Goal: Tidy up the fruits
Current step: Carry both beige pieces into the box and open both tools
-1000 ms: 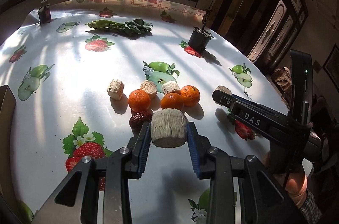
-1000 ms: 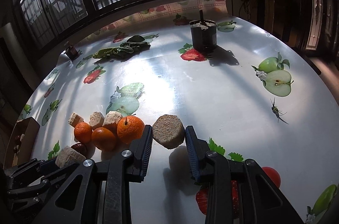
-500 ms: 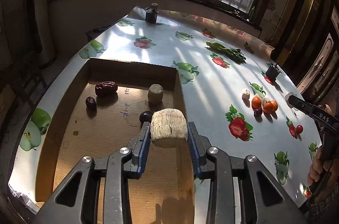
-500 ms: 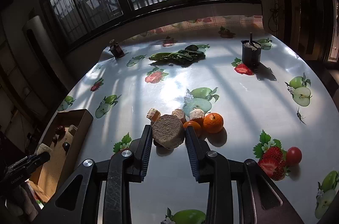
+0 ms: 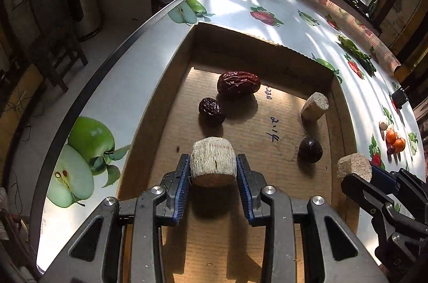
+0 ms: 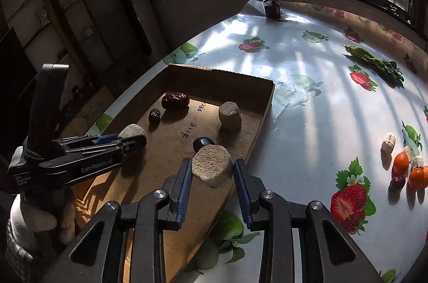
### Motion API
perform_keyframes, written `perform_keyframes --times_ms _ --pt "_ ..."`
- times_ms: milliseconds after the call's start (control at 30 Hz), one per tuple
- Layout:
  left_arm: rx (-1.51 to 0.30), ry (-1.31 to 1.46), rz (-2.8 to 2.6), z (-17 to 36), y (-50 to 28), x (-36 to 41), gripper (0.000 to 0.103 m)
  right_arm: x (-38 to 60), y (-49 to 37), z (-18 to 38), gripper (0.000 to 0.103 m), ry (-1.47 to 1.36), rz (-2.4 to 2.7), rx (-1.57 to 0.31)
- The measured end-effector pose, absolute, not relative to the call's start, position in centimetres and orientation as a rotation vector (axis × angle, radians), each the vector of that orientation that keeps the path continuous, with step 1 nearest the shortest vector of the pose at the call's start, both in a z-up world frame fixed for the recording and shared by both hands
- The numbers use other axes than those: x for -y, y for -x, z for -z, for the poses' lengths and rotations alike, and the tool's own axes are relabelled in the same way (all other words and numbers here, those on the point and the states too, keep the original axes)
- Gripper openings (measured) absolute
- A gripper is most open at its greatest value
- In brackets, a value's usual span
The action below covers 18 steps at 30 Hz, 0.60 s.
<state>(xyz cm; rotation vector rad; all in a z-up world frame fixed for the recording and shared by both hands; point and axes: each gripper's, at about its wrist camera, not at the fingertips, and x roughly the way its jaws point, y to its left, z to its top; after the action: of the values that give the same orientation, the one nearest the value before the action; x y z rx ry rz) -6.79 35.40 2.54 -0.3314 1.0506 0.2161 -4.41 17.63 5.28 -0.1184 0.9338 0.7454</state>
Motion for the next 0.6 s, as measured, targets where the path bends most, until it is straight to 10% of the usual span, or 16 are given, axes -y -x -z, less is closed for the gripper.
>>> perform_keyframes --times_ms 600 --pt "-0.954 0.372 -0.261 -5.0 6.9 -36.5 0.043 -20.6 3.8 -3.4 0.043 0.132 -0.765 -0.972"
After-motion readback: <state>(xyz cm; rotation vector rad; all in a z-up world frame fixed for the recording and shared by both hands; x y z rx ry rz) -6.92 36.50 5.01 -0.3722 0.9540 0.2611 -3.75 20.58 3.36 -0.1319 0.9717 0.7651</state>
